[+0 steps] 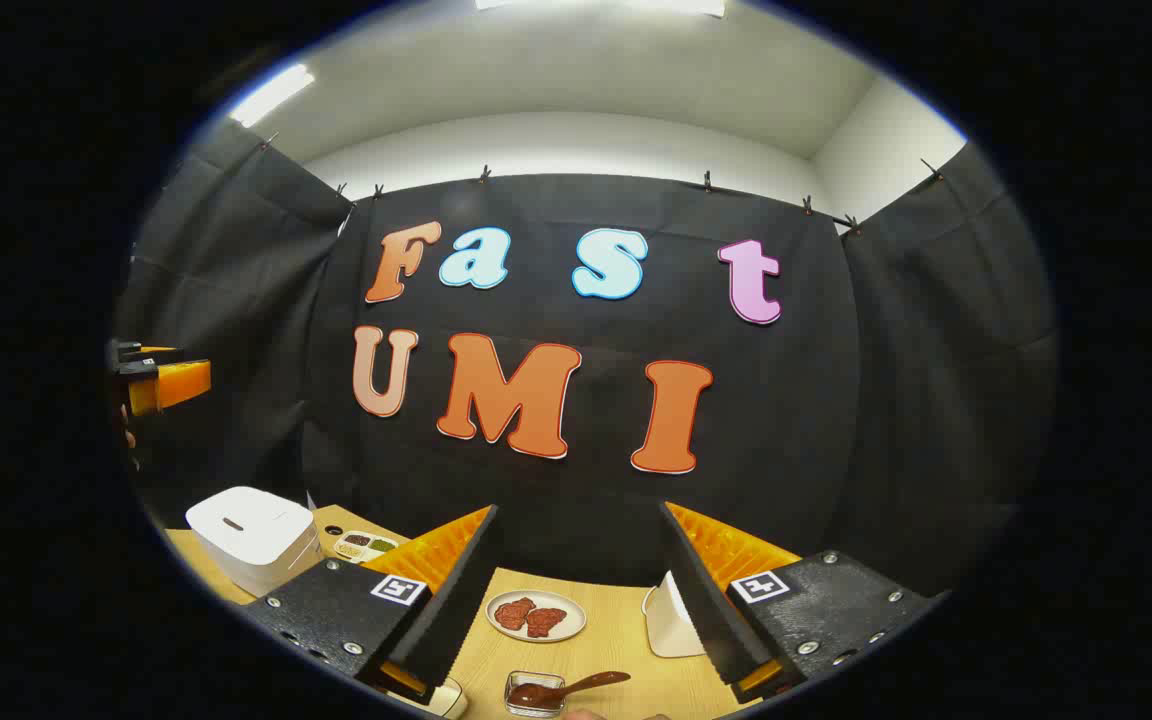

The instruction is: Close the left gripper, press the button to open the rice cooker; take a wooden spoon from the chopstick holder with the right hand, scoop a spoonful of rice and pour it into the rice cooker, then put the wooden spoon back into the chopstick holder.

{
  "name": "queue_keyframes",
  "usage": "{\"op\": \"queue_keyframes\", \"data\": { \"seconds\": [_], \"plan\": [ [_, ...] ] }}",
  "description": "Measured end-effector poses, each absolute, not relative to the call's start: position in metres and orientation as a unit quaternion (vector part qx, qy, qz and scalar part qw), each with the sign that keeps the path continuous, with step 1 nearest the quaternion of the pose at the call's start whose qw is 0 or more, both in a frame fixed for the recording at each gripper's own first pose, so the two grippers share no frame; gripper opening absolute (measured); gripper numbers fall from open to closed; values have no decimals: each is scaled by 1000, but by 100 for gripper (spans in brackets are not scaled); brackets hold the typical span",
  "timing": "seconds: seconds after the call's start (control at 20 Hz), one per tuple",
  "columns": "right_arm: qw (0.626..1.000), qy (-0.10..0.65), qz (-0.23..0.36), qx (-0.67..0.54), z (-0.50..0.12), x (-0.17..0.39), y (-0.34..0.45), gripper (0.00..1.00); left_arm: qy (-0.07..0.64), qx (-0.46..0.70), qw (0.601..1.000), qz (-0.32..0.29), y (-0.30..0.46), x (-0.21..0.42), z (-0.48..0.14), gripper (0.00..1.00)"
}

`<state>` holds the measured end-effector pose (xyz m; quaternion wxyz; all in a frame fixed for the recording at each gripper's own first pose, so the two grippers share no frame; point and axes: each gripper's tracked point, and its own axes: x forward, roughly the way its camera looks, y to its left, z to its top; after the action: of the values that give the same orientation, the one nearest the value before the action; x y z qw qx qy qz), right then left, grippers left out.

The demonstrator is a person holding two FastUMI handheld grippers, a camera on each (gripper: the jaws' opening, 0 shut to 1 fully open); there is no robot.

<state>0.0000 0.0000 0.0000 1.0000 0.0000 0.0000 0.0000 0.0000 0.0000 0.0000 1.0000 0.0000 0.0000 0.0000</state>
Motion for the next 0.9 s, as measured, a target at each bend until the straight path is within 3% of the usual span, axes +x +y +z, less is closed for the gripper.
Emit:
{"op": "queue_keyframes", "data": {
  "seconds": [0.9],
  "plan": [
    [1000,17,-13,-2,-5,16,17,95,16,-31,999,4,49,32,-18,99]
  ]
}}
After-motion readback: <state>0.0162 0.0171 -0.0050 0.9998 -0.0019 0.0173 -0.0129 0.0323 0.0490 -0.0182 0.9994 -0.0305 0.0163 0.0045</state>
